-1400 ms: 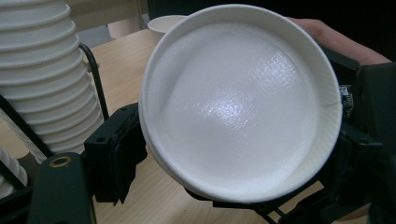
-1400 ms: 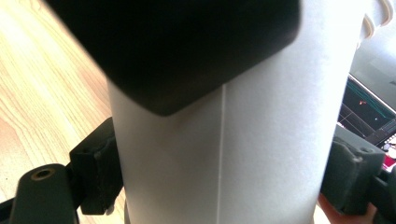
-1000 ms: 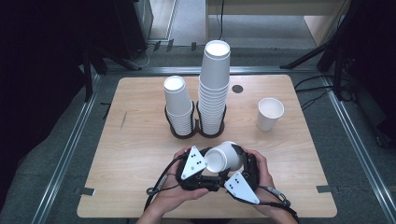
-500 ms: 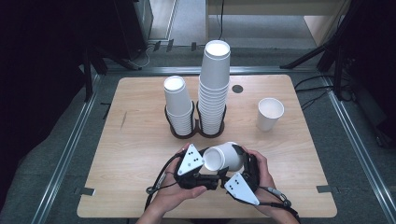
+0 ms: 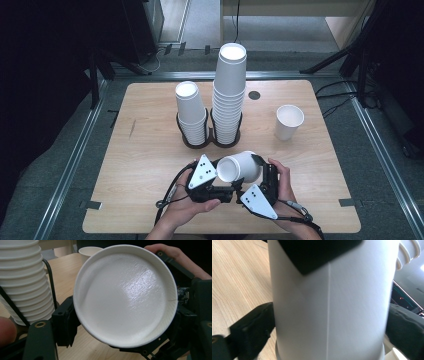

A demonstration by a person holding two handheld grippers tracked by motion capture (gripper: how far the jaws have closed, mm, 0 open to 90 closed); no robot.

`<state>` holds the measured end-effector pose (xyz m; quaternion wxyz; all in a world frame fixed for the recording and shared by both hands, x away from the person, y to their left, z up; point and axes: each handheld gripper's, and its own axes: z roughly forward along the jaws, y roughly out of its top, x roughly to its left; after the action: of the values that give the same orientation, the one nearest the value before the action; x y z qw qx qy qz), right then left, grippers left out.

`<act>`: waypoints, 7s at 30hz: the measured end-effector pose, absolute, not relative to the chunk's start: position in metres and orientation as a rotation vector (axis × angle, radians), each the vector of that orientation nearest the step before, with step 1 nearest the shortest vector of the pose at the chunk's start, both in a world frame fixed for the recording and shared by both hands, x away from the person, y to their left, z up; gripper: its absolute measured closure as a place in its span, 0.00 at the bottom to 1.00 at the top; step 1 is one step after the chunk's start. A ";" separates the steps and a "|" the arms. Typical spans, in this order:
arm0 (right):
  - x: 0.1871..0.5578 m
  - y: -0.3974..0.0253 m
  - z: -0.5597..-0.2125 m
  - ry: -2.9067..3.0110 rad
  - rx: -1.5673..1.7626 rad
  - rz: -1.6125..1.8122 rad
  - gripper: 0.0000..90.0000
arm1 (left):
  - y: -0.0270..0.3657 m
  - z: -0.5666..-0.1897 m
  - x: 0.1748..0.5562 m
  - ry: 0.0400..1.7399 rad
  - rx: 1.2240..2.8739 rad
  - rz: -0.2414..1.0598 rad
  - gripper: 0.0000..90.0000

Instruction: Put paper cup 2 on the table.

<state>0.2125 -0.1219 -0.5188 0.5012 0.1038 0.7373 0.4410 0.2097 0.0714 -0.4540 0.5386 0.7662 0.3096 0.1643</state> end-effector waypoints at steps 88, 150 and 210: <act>0.235 -0.126 -0.454 1.098 2.569 2.120 0.00 | 0.078 -0.480 0.211 0.783 1.401 0.718 0.26; 0.271 -0.134 -0.454 1.035 2.279 2.297 0.15 | 0.084 -0.478 0.212 0.738 1.472 0.618 0.14; 0.282 -0.183 -0.506 1.407 1.162 1.425 0.15 | 0.084 -0.486 0.214 0.757 1.520 0.639 0.15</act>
<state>0.2823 -0.1827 -0.5064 0.4015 0.4595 0.5567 0.5637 0.2145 0.0835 -0.4855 0.6160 0.6599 0.3288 0.2774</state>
